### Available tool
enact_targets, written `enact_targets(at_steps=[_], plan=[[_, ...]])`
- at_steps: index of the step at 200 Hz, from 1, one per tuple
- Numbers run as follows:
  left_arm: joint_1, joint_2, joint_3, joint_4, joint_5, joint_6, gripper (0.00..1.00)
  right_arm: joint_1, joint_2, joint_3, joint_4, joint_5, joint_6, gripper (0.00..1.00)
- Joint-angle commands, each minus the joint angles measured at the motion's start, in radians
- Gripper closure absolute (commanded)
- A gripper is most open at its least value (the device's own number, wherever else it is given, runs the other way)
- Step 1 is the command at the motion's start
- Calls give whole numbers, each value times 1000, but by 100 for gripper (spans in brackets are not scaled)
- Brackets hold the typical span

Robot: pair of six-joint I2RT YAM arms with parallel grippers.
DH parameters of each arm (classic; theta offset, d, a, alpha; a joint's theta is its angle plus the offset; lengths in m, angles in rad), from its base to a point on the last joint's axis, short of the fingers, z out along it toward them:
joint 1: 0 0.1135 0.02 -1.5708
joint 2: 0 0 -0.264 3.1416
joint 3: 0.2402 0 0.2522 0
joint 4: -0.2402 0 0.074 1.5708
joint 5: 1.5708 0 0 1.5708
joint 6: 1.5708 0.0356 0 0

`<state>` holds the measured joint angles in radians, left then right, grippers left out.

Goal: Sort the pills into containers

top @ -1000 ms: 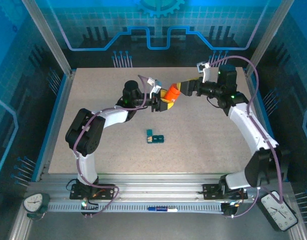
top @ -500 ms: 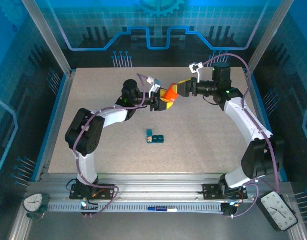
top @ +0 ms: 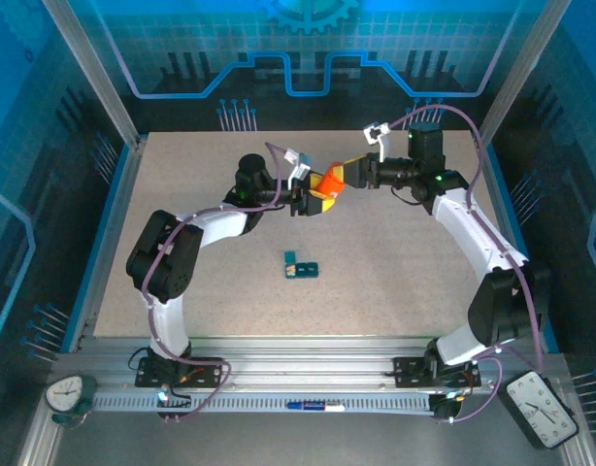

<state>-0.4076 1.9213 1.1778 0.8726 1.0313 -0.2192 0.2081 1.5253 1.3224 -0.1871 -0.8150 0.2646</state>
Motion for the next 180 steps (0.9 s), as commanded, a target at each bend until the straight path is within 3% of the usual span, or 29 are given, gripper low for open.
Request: enact_targets(at_steps=[1,28,79,108,148,180], plan=[[0,-16,36,52,10,-12,100,51,-14,-16,-58,38,10,67],[1,-18,33,54,0,-9,100,101,-61,-105,16,185,141,71],[0,-16,31,56,-7,-4,100,299,-140,-255,101,664,492,69],[0,-18,31,47,-9,1,100,345,-126,-265,114,740,559,68],[1,-19,26,41,-4,9,100,335,-124,-233,84,739,532,66],[2,-14,23,42,-2,11,100,269,-139,-179,53,643,449,52]])
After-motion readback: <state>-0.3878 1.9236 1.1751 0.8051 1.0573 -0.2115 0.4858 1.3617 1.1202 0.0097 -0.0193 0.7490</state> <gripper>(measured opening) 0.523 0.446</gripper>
